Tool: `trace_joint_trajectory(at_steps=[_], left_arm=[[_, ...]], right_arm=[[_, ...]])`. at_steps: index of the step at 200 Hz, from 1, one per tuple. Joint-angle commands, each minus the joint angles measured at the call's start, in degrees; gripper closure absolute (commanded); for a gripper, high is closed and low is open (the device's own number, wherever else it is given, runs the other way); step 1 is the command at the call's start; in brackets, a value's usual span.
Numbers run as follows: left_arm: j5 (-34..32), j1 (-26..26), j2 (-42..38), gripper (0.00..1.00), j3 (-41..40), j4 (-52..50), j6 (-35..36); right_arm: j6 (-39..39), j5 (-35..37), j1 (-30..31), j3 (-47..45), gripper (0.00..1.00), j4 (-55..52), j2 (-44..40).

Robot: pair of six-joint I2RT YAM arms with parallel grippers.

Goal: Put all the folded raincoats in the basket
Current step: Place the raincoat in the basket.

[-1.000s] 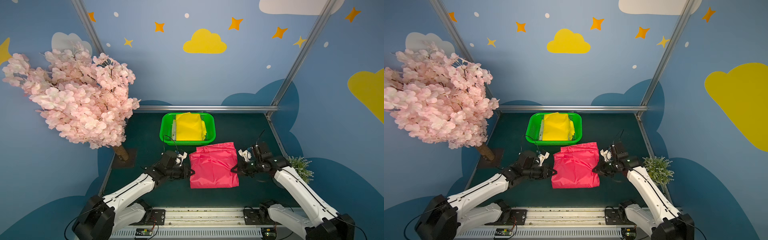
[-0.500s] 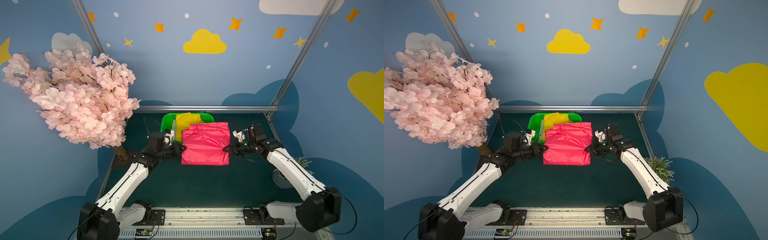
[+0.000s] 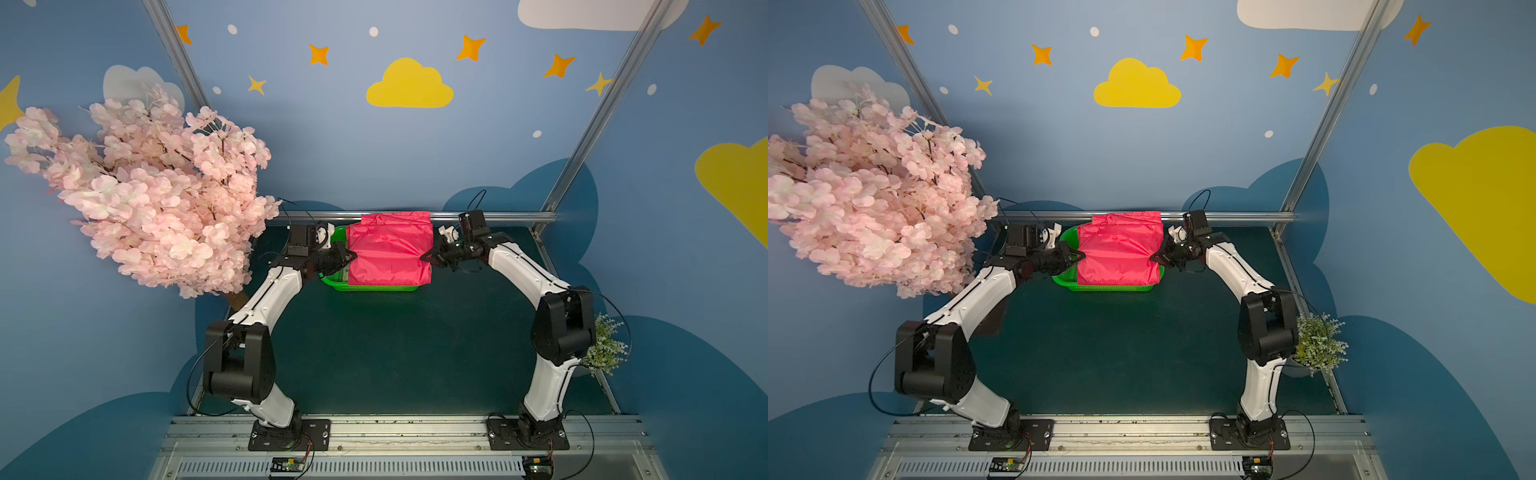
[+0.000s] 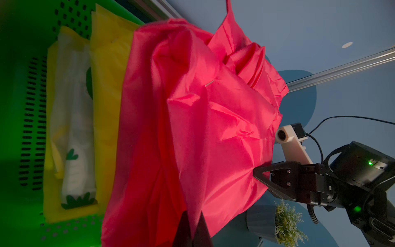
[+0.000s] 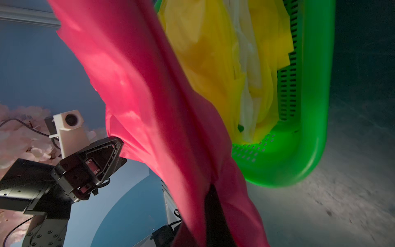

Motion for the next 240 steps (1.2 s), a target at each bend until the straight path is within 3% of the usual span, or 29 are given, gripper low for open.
trace_joint_trajectory(at_steps=[1, 83, 99, 106, 123, 131, 162, 206, 240], left_arm=[[0.1, 2.7, 4.0, 0.98, 4.5, -1.7, 2.9], [0.0, 5.0, 14.1, 0.98, 9.6, -2.6, 5.2], [-0.3, 5.0, 14.9, 0.96, 10.1, -3.0, 5.5], [-0.3, 4.9, 15.5, 0.86, 10.5, -3.3, 5.5], [-0.7, 5.0, 16.2, 0.45, 12.0, -4.8, 6.0], [-1.1, 5.0, 16.2, 0.31, 12.7, -5.4, 6.1], [-2.6, 5.0, 13.5, 0.01, 14.1, -6.9, 7.2], [-1.3, 4.2, 8.6, 0.0, 14.0, -7.1, 6.2], [0.5, 0.0, 6.8, 0.0, 14.2, -4.5, 4.0]], right_arm=[[1.2, 1.2, -0.4, 5.6, 1.0, 0.4, 4.6], [1.1, 1.4, 0.6, 15.1, 1.0, -1.3, 17.1], [1.1, 1.7, 0.5, 15.2, 0.91, -1.7, 17.8], [0.9, 1.7, 0.6, 15.5, 0.83, -1.9, 18.0], [0.0, 1.9, 0.6, 16.8, 0.55, -3.4, 18.2], [-0.8, 2.2, 0.6, 17.5, 0.46, -4.3, 18.0], [-3.8, 4.0, 0.6, 18.3, 0.32, -6.9, 14.0], [-7.3, 6.4, 1.2, 17.8, 0.25, -9.8, 7.5], [-7.7, 4.9, 2.9, 18.9, 0.23, -9.1, 7.0]])
